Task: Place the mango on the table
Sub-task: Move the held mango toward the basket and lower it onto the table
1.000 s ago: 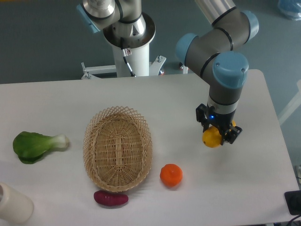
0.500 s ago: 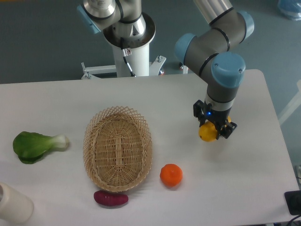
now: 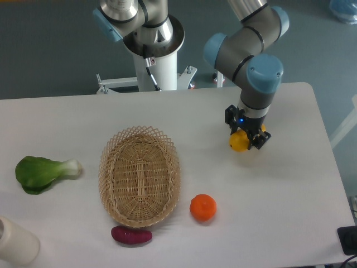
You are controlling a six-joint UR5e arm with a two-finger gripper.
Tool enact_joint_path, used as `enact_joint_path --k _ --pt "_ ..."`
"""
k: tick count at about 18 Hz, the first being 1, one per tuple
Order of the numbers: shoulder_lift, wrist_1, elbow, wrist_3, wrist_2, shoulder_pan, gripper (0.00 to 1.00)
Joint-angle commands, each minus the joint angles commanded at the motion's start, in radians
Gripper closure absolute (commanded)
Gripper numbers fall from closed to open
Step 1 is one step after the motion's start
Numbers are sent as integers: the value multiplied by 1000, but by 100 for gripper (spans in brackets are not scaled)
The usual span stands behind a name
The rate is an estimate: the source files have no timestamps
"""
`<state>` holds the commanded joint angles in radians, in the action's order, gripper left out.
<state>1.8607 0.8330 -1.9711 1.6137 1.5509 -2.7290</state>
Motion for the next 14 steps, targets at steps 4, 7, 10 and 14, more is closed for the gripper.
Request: enact_joint_path --k 4,7,10,14 --pt "-15 0 -11 -15 2 12 48" --pt "-46 0 -51 -17 0 26 48" --pt "-54 0 -58 -17 3 55 40" --pt "-63 8 -63 -17 3 74 0"
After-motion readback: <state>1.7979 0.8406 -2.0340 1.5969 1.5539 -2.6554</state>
